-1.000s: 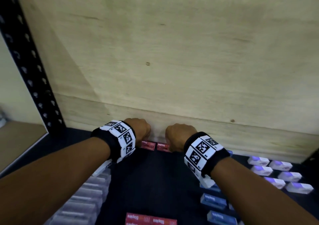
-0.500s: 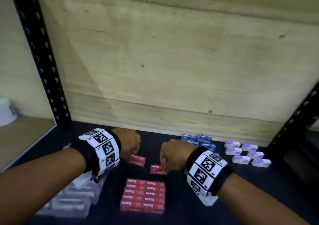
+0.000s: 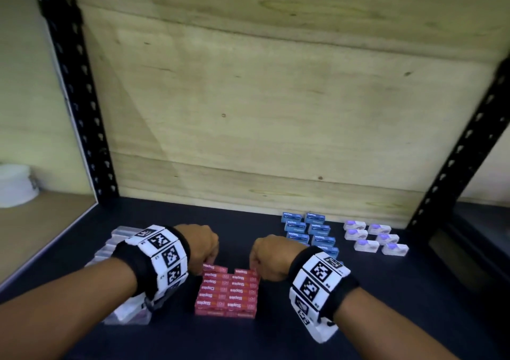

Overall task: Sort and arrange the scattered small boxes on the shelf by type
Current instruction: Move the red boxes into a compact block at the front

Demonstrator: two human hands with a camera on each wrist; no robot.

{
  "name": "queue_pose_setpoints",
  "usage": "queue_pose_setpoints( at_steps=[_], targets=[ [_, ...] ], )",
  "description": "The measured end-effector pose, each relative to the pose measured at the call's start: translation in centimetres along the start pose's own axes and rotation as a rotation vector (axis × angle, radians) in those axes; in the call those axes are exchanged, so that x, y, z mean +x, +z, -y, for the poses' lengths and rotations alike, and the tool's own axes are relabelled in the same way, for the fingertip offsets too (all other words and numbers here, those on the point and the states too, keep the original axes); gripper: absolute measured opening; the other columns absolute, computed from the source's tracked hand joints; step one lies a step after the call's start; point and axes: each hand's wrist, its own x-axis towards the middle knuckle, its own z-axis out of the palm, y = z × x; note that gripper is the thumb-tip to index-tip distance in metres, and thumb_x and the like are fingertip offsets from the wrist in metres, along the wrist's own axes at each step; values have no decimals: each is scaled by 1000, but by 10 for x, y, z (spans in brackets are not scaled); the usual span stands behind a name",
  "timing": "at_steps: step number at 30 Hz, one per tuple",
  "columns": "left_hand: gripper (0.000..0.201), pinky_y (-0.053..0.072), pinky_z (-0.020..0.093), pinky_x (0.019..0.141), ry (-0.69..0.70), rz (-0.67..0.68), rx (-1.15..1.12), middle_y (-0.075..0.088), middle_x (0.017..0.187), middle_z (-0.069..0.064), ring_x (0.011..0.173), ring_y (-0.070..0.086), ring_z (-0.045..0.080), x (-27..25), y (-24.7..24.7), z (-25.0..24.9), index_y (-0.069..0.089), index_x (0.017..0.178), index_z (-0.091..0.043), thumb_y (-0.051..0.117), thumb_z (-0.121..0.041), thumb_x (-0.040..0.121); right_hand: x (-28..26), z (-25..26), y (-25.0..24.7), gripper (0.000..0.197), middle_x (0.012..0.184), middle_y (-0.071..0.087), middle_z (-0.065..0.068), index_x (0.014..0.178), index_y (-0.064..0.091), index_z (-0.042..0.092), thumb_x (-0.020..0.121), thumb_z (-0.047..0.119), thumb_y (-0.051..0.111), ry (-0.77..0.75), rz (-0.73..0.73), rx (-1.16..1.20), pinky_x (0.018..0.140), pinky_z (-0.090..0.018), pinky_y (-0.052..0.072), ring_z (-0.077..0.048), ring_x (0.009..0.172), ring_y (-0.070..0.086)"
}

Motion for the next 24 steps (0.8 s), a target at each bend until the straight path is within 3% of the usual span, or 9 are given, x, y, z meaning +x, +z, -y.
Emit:
queue_pose_setpoints(
  at_steps=[5,9,12,15,18,22,24],
  targets=[
    [25,54,33,89,14,33,9,66,115,-3,102,64,18,1,2,-8,68,110,-22,58,-10,90,3,6,4,25,115,68,-8,112,69,12,94,17,53,1,5,-21,89,-41,56,-28,99,66],
    [32,53,33,93,31,71,-31,64,117,-2,105,62,16,-1,2,-8,63,118,-21,63,-10,88,0,5,5,25,114,68,-6,111,70,14,94,21,52,0,9,6,90,-42,55,-27,100,66],
    [52,50,31,95,55,80,-62,61,123,-3,110,59,15,-9,4,-6,53,131,-23,69,-10,83,-11,3,1,28,118,67,-5,117,67,16,96,28,52,-39,46,5,91,-39,54,-25,105,63],
    [86,43,32,103,90,137,-64,47,136,-2,124,47,15,-14,3,-6,35,145,-25,80,-13,73,-21,1,-3,45,126,60,-3,133,52,19,93,37,62,-91,94,16,92,-36,50,-23,110,59],
    [108,35,36,111,99,196,-70,39,143,-3,132,38,15,-16,6,-11,19,151,-25,87,-25,67,-24,3,0,78,128,57,1,140,40,24,77,45,80,-110,174,86,97,-37,48,-20,111,57],
    [120,32,37,114,42,209,-60,33,149,-3,136,34,16,-14,12,-20,5,154,-25,87,-32,67,-25,10,10,93,129,49,-2,140,35,25,66,48,86,-57,189,55,98,-45,48,-23,113,54],
    [117,34,34,112,23,195,-71,36,147,-3,134,37,16,-11,15,-21,9,153,-22,87,-32,67,-26,13,16,95,131,46,-4,142,33,24,67,47,86,-52,173,67,98,-45,48,-25,115,53]
  ],
)
